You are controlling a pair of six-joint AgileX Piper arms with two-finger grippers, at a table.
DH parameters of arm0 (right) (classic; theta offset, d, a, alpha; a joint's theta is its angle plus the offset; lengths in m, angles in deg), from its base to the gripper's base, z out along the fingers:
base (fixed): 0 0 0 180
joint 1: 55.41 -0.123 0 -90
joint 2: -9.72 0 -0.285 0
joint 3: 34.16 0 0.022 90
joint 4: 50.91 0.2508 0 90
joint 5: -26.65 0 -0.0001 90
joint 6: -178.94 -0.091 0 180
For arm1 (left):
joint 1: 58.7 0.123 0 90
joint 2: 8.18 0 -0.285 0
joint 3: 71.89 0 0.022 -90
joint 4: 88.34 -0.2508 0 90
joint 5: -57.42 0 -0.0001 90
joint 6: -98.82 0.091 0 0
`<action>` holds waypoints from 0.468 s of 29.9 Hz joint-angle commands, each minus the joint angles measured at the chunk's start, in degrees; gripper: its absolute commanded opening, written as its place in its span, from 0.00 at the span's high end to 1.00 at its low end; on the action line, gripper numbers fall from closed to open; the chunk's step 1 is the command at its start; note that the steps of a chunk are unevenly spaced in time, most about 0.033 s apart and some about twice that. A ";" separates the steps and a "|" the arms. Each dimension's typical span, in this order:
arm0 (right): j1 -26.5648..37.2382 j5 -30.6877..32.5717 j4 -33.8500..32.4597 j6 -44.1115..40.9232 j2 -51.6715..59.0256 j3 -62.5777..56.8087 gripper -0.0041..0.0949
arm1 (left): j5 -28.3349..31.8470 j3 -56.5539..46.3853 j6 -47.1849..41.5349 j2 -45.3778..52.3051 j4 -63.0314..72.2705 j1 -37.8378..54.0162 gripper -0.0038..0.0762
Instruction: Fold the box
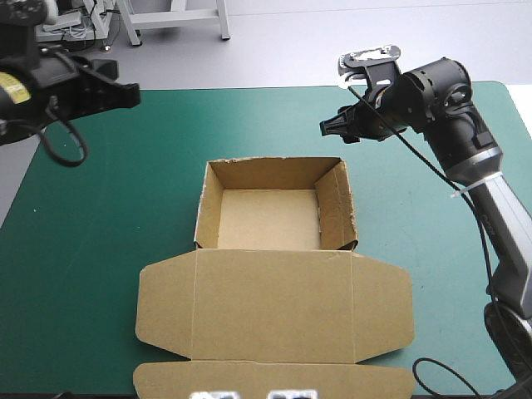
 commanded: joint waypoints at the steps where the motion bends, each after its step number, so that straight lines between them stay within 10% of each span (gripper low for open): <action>1: 0.25 -0.04 1.07 -0.75 2.38 -1.03 0.42 | -1.95 -4.50 0.21 6.59 -5.29 -0.06 0.96; 14: 0.25 -0.83 1.58 -1.65 -0.82 -14.58 0.42 | -1.47 -43.11 -4.44 28.56 -8.31 -0.06 0.96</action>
